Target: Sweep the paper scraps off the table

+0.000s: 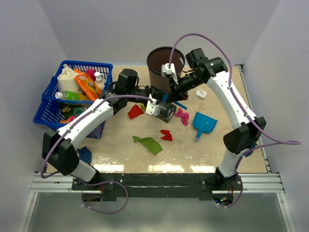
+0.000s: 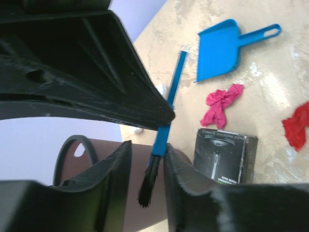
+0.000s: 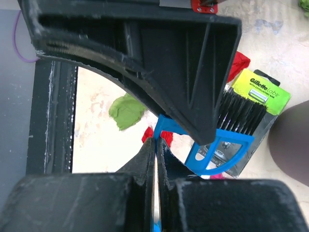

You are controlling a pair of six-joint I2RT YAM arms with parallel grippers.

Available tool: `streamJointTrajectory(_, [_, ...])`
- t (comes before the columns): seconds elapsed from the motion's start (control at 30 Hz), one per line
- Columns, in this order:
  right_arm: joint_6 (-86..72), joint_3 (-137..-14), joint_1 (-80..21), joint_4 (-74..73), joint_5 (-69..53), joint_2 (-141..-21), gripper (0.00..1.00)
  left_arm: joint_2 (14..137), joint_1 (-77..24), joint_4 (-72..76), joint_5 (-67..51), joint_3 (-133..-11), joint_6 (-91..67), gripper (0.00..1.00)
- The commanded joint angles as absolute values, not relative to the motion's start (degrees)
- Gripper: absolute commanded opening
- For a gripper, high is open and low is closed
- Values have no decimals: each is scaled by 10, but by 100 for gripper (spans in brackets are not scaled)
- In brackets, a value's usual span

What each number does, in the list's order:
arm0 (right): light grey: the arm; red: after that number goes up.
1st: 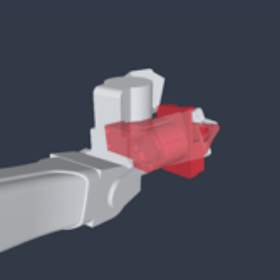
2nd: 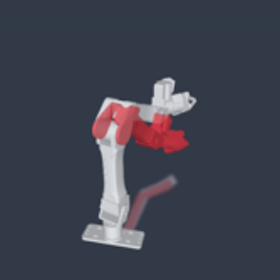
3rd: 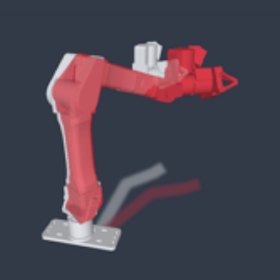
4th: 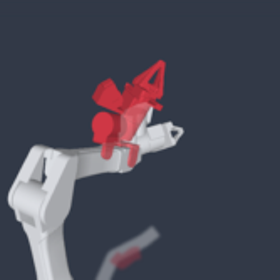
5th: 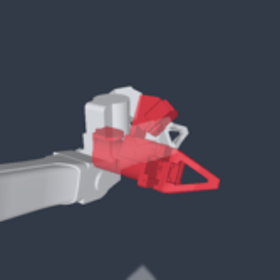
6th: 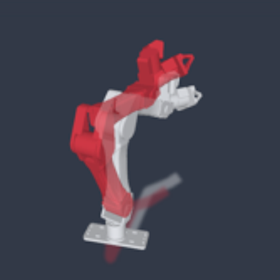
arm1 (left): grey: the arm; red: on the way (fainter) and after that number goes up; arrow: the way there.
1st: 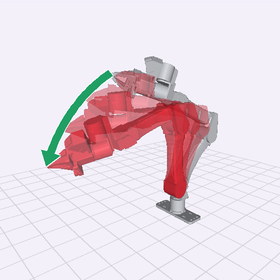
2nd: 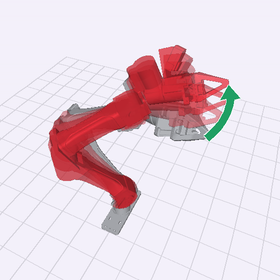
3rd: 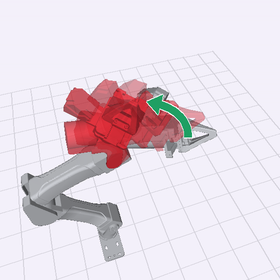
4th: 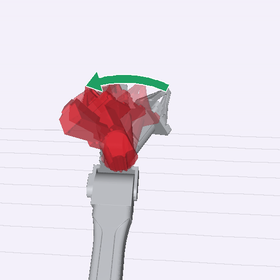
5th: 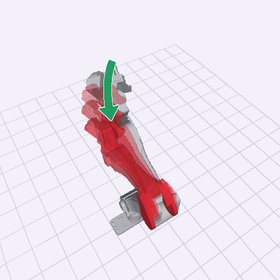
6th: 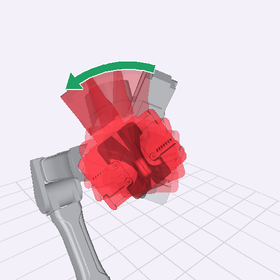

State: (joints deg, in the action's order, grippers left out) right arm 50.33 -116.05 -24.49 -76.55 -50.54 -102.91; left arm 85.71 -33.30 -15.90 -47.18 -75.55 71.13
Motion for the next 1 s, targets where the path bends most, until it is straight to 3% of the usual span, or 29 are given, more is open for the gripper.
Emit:
streamJointTrajectory(0.0, [502, -1180, -250, -772, -506, -1027, 0, 877, -338, -224, -512, -818, 766, 28])
streamJointTrajectory(0.17, [486, -1180, -249, -759, -505, -1028, 1, 889, -340, -272, -505, -838, 781, 7])
streamJointTrajectory(0.23, [442, -1173, -246, -743, -494, -1022, 20, 886, -340, -263, -502, -834, 749, 1])
streamJointTrajectory(0.27, [417, -1167, -236, -702, -487, -1008, 37, 882, -340, -254, -495, -825, 731, 0])
streamJointTrajectory(0.33, [338, -1128, -211, -650, -501, -984, 61, 874, -338, -221, -484, -809, 672, 0])
streamJointTrajectory(0.37, [307, -1107, -174, -579, -514, -953, 87, 860, -334, -169, -478, -788, 589, 0])
streamJointTrajectory(0.4, [274, -1082, -154, -537, -536, -936, 98, 853, -319, -139, -479, -777, 539, 0])
streamJointTrajectory(0.53, [241, -992, -107, -440, -517, -868, 99, 839, -253, 30, -504, -751, 188, 0])
streamJointTrajectory(0.63, [230, -972, -107, -436, -535, -853, 98, 844, -210, 62, -554, -748, 61, 0])
streamJointTrajectory(0.73, [203, -964, -107, -435, -582, -867, 97, 849, -193, 65, -621, -741, 22, 0])
streamJointTrajectory(0.87, [256, -985, -108, -502, -610, -898, 88, 893, -188, 24, -756, -772, -22, 0])
streamJointTrajectory(0.97, [262, -998, -107, -512, -632, -914, 82, 897, -185, 102, -755, -747, -95, 0])
